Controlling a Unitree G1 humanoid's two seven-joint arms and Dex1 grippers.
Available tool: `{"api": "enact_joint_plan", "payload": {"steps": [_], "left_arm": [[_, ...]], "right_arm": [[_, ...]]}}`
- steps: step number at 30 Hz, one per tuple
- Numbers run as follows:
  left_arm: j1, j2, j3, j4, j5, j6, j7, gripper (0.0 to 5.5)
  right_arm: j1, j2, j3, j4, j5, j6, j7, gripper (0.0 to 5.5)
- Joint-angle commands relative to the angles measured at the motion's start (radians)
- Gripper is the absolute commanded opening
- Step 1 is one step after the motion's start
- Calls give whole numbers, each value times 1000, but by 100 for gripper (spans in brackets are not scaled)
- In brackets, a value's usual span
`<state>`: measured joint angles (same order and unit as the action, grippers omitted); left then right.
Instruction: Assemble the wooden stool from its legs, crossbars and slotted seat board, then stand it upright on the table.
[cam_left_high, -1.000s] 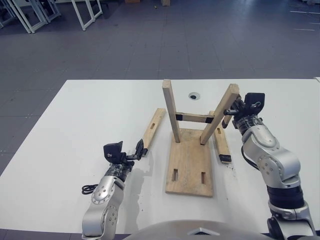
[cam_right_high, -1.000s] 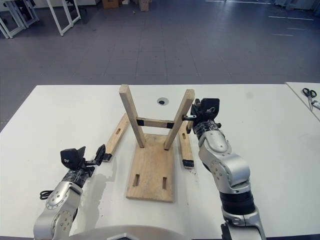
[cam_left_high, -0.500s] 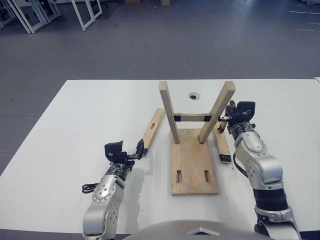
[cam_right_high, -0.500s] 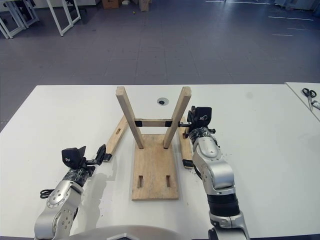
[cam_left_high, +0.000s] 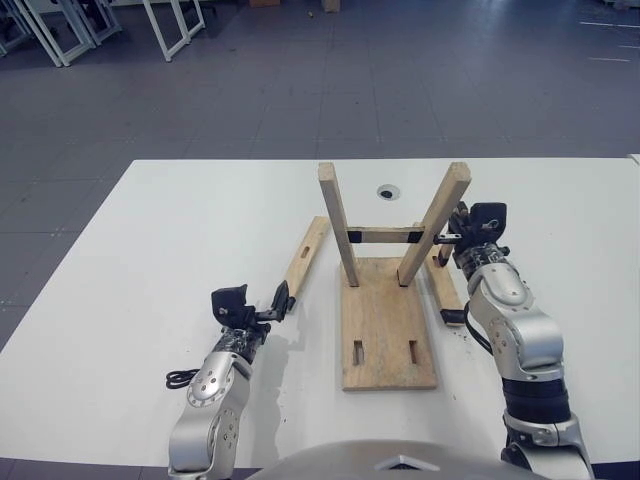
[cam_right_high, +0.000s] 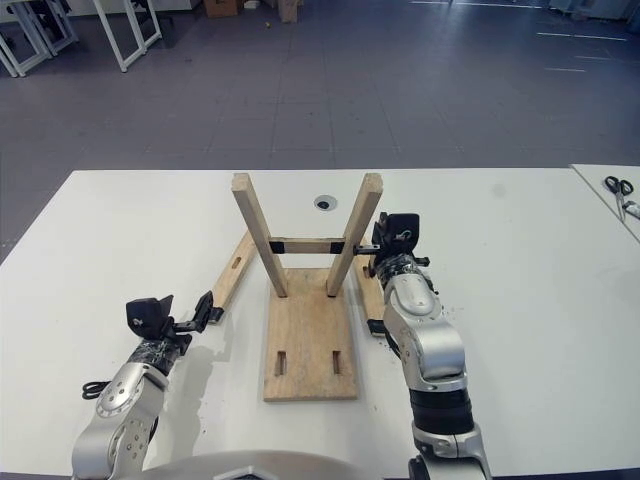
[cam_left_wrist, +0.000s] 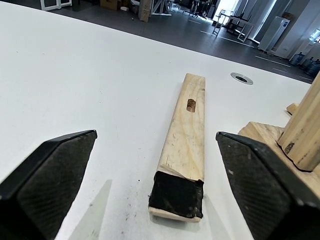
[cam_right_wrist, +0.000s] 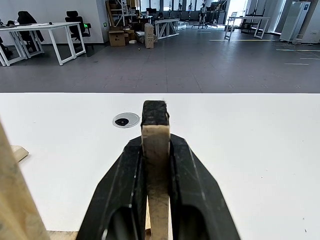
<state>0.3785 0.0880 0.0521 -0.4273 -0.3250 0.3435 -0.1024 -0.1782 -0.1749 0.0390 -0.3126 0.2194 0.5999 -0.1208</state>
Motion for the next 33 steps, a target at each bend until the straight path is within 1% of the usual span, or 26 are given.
{"api": "enact_joint_plan", "payload": {"steps": [1,8,16,22,29,33], "left_arm": [[4,-3,-5,1,12,-3,-3,442],[3,-4,-8,2,13,0,-2,442],[2,-5,-12,2,17,-1,-1,442],[-3,-6,-8,8,20,-2,-4,442],[-4,-12,-12,14,23,-4,-1,442],[-5,-18,-13,14,26,1,3,442]], "right_arm": [[-22,18,-11,-22,-14,29,10,39],[-28,46,-11,-45,-25,52,19,39],[2,60,-14,-13,-56,33,35,39],[43,75,-26,42,-75,-1,46,39],[48,92,-52,139,-83,-65,53,39],[104,71,-47,223,-105,-106,82,39]]}}
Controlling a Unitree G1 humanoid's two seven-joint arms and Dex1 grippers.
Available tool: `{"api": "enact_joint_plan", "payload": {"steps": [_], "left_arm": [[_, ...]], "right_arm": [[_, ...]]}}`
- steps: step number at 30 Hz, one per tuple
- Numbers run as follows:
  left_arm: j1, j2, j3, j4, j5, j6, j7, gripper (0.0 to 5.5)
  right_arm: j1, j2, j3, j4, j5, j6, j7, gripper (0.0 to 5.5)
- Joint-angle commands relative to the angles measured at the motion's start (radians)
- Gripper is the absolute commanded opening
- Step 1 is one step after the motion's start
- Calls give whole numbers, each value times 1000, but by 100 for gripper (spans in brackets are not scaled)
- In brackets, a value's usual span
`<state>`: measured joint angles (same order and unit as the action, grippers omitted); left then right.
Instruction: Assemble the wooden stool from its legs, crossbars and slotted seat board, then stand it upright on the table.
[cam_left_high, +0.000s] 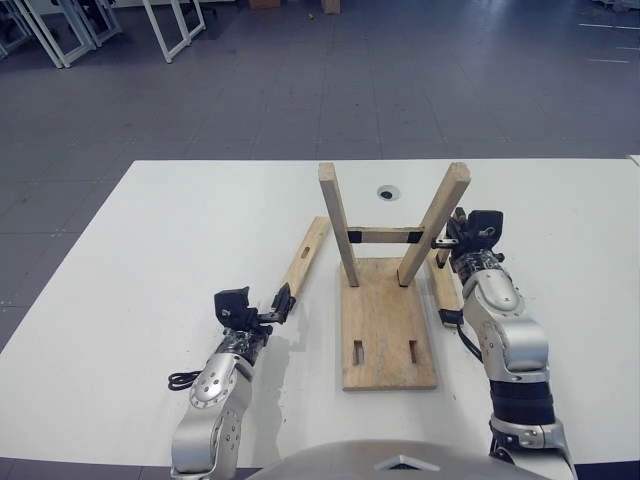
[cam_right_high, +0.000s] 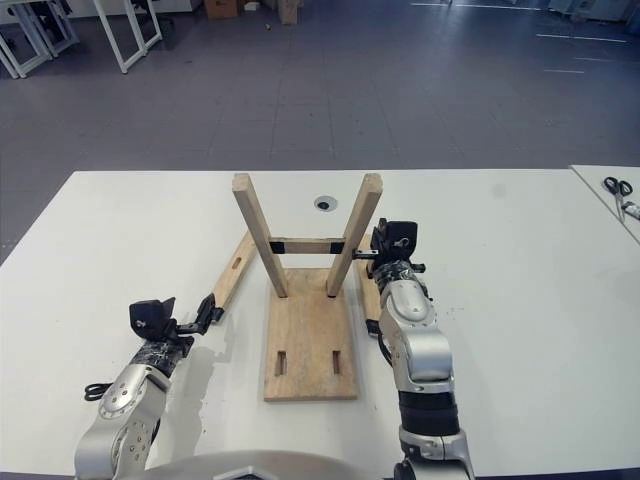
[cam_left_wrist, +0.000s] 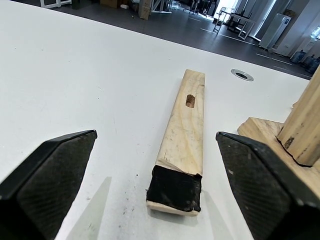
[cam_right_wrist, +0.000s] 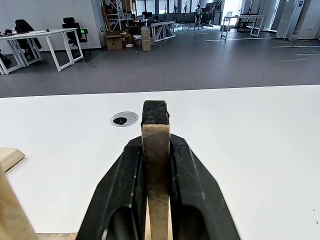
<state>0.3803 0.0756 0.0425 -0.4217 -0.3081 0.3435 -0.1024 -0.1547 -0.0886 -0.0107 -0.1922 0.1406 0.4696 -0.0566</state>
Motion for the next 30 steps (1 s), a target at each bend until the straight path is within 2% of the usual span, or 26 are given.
{"api": "enact_joint_plan", "payload": {"steps": [1,11,16,23,24,30], "left_arm": [[-8,-5,-2,9,9,2,3,442],[-22,-10,3,18,11,7,6,442],[-34,-4,7,24,10,7,2,442],[-37,0,16,30,10,2,-4,442],[-39,1,15,31,11,3,-5,442],[-45,11,20,28,12,12,-7,442]], "right_arm": [[98,-21,4,121,-34,14,23,39],[144,-24,-8,160,-47,-80,53,39],[122,-52,-37,94,-36,-83,79,39],[194,-88,-89,-20,-2,-114,141,39],[199,-83,-91,-18,3,-115,146,78],[182,-75,-96,-61,14,-77,143,181]]}}
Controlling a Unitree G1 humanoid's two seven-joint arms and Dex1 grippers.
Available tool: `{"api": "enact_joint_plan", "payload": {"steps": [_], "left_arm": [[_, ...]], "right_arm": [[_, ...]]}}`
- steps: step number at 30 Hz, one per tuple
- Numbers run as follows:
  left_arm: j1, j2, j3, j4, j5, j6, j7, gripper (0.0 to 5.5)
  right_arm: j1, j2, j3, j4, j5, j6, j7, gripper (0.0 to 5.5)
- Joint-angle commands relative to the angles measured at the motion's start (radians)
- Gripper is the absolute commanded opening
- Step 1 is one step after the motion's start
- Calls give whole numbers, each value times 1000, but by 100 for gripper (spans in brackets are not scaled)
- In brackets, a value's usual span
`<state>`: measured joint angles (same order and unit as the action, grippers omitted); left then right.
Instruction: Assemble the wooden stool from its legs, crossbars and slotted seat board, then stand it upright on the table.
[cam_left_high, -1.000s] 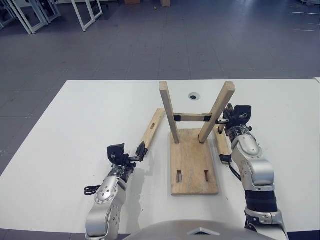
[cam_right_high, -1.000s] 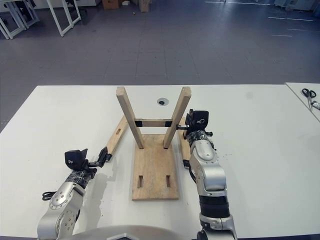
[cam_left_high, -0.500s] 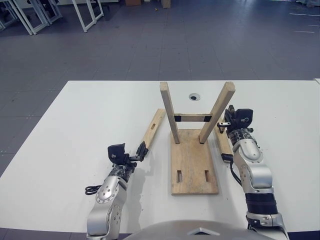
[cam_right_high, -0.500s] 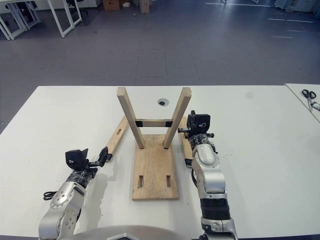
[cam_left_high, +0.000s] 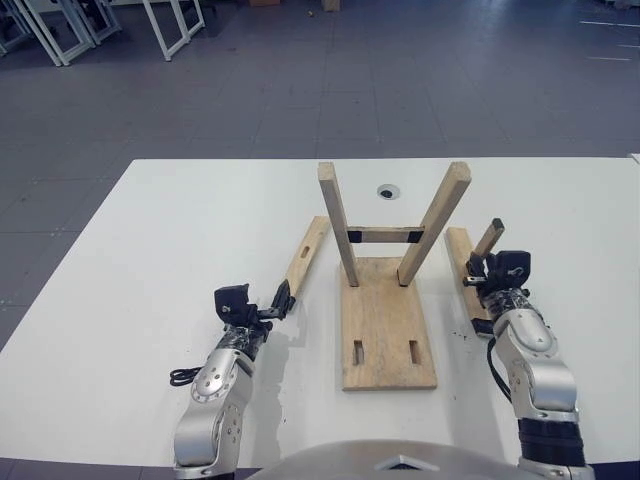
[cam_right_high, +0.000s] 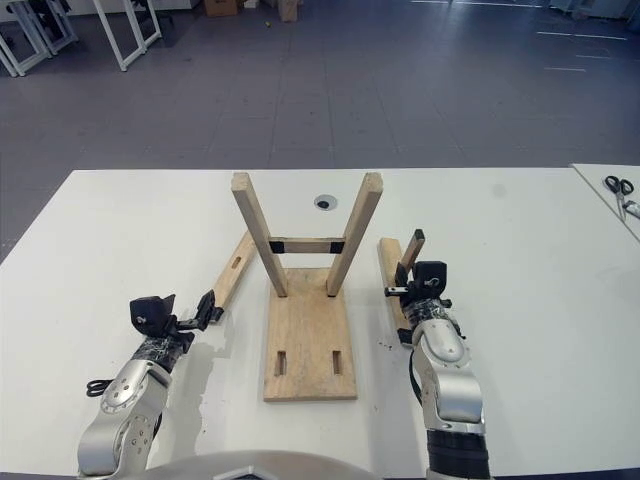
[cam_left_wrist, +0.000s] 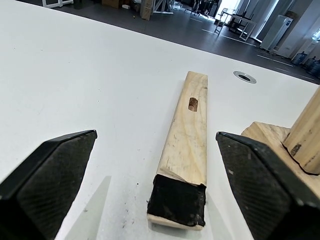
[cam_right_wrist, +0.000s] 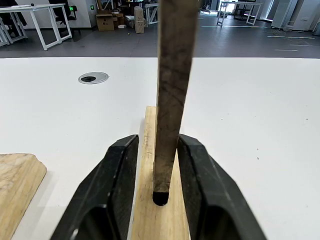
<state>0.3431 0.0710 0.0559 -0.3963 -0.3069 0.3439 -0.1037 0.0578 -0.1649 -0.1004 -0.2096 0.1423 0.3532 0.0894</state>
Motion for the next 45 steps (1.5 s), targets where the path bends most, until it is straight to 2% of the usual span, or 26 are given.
{"api": "enact_joint_plan", "payload": {"steps": [1,8,12,18,21,23,25,30,32,35,38,40,43,45], "left_arm": [[-6,17,7,1,10,12,-6,442],[7,8,0,-5,13,9,4,442],[11,2,-4,-5,14,6,8,442],[-1,-5,-8,1,20,6,9,442],[-1,-4,-8,-1,20,6,8,442],[1,-5,-10,-2,20,7,9,442],[4,-6,-12,-5,21,8,10,442],[1,-8,-15,-4,22,9,13,442],[-6,-6,-9,-2,21,10,13,442],[-4,-11,-15,2,25,5,15,442],[0,-16,-17,3,27,2,15,442],[5,-19,-16,2,29,-2,15,442],[19,-25,-12,-5,31,-6,18,442],[30,-32,-10,-9,33,-11,21,442]], "right_arm": [[-41,-3,-9,-63,14,55,-3,200],[-196,-50,-56,-218,28,222,-28,327],[-428,-61,-69,-278,37,409,-80,327],[-584,-51,-57,-102,17,525,-110,327],[-646,-41,-63,-102,15,530,-124,270],[-682,-35,-58,-102,11,514,-132,270],[-666,-33,-45,-87,0,496,-133,270],[-421,-42,16,222,-77,311,-104,270],[-397,-12,12,230,-69,282,-107,270],[-456,31,-30,151,-16,216,-113,270],[-505,22,-93,31,16,155,-120,270],[-483,-25,-122,-100,22,179,-100,306],[-251,-65,-109,-360,44,281,-44,352],[-25,-70,-70,-456,48,311,-5,388]]}}
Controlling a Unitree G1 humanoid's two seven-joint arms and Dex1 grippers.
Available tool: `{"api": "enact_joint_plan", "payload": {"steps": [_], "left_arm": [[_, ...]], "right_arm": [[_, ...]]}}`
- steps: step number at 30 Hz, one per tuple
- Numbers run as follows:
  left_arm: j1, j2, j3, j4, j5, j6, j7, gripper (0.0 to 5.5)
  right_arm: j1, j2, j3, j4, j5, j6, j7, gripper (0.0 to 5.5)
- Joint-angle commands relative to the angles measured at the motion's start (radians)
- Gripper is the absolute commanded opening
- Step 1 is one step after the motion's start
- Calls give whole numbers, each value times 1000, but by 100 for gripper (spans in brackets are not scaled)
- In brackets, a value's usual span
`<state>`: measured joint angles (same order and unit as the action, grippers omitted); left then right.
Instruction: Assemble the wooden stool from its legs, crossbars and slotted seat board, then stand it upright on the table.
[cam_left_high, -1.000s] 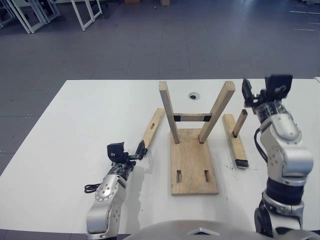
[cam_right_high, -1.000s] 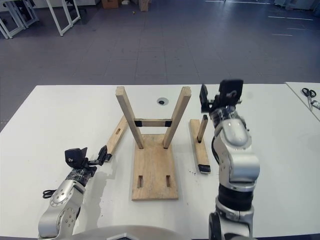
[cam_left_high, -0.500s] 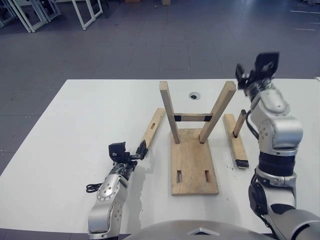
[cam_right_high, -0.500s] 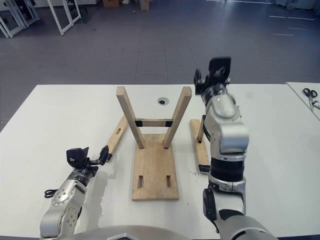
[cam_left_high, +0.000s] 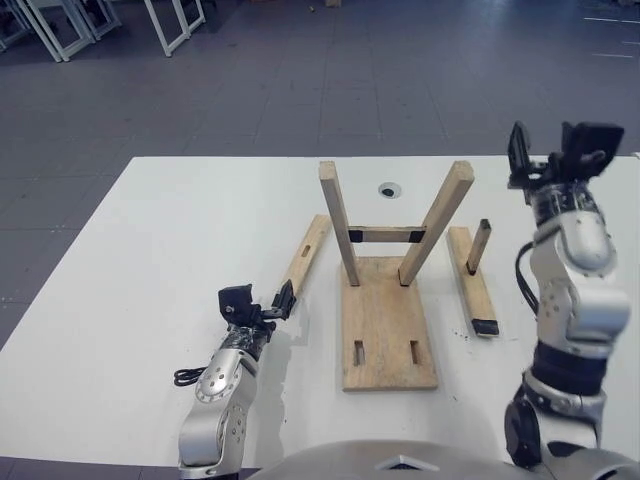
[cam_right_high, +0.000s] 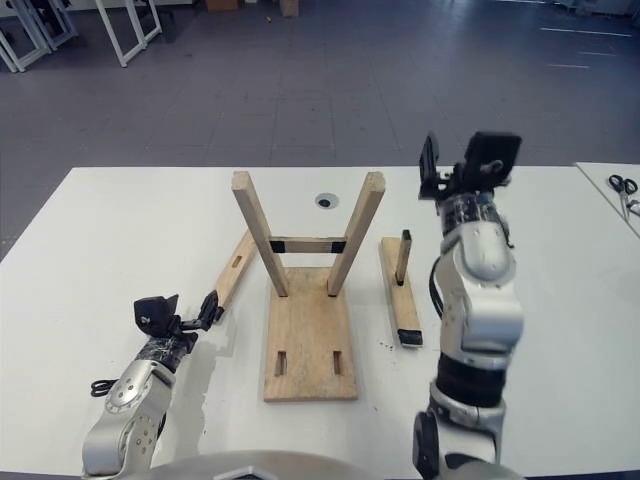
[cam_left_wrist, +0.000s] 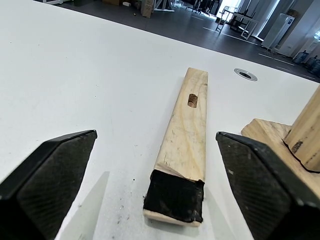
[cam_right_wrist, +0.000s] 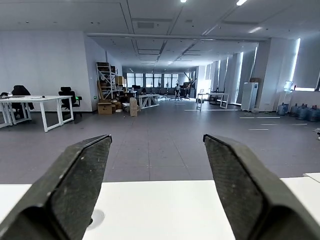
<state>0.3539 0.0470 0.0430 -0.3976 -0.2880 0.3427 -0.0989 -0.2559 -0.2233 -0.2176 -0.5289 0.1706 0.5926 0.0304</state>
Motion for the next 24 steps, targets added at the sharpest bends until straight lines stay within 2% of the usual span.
{"api": "enact_joint_plan", "payload": {"steps": [1,3,10,16,19,23,24], "left_arm": [[24,-11,1,-10,15,-10,18,442],[26,-13,1,-11,15,-9,18,442],[6,-3,8,-6,16,2,8,442],[-11,1,13,0,14,9,7,442],[-9,0,16,-6,10,14,8,442],[-24,2,30,-34,-16,43,7,442],[-33,8,38,-41,-24,53,4,442]], "right_arm": [[396,-15,69,-154,20,85,75,409],[519,-26,100,-130,11,119,97,444],[550,-67,157,20,-42,195,114,444],[476,-34,156,78,-29,270,104,333],[455,-55,154,59,-42,279,108,279],[401,-62,100,64,-24,300,108,209],[371,-69,75,70,-15,297,113,206]]}}
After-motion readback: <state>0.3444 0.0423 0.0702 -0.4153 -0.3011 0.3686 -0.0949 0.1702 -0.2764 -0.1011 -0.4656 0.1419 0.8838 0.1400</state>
